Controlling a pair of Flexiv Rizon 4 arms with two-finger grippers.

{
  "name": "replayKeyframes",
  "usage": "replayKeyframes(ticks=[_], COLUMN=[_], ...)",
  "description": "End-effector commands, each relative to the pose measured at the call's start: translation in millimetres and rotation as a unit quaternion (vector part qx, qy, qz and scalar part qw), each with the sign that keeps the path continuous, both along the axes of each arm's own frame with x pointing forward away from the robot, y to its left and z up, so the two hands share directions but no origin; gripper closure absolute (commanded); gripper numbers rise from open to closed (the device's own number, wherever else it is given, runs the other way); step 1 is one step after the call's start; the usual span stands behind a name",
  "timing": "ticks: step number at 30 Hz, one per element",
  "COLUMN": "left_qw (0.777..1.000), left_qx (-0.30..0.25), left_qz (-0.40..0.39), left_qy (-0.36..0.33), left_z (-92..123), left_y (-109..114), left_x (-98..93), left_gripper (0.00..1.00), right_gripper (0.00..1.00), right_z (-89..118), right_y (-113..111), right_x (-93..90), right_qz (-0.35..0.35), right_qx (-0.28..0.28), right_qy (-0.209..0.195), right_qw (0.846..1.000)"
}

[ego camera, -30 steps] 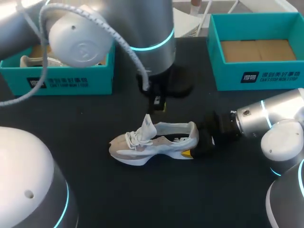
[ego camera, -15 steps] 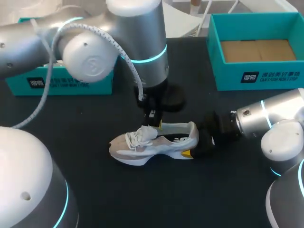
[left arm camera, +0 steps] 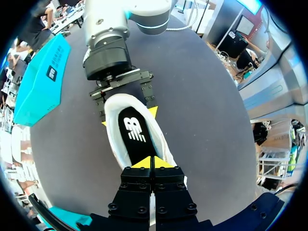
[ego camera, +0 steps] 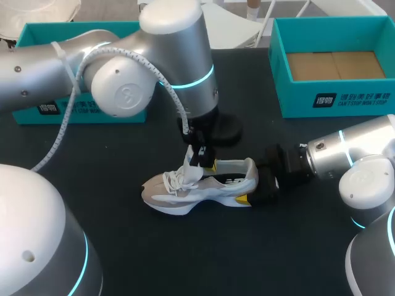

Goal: Take the shoe out of the shoebox, open the shoe tongue, remove and reinsert the insole, then place the shoe into the shoebox

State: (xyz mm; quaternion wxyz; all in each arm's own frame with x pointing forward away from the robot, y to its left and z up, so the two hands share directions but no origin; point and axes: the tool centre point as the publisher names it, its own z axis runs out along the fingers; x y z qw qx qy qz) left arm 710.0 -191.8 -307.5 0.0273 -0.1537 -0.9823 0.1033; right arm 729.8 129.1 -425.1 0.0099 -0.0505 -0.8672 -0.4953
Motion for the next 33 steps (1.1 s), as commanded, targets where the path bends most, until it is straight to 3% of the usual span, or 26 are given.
replayKeyframes(ticks=[1, 9, 14, 23, 33], left_qw=[1.0, 1.0, 1.0, 0.994, 0.994], left_qx=[-0.004, -0.017, -0.017, -0.041, -0.041], left_qz=[0.001, 0.001, 0.001, 0.1, 0.099], left_qy=[-0.007, -0.01, 0.005, 0.024, 0.027], left_z=[5, 5, -10, -30, -30], left_y=[1, -28, -42, -46, -46], left_x=[2.0, 11.3, 10.6, 16.5, 16.6], left_gripper=[1.0, 1.0, 1.0, 1.0, 1.0], right_gripper=[1.0, 1.0, 1.0, 1.0, 1.0], right_z=[-5, -5, -5, -5, -5], right_y=[4, 4, 4, 4, 4], right_x=[0.5, 0.5, 0.5, 0.5, 0.5], right_qz=[0.0, 0.0, 0.0, 0.0, 0.0], right_qx=[0.0, 0.0, 0.0, 0.0, 0.0], right_qy=[0.0, 0.0, 0.0, 0.0, 0.0], right_qw=[1.0, 1.0, 1.0, 1.0, 1.0])
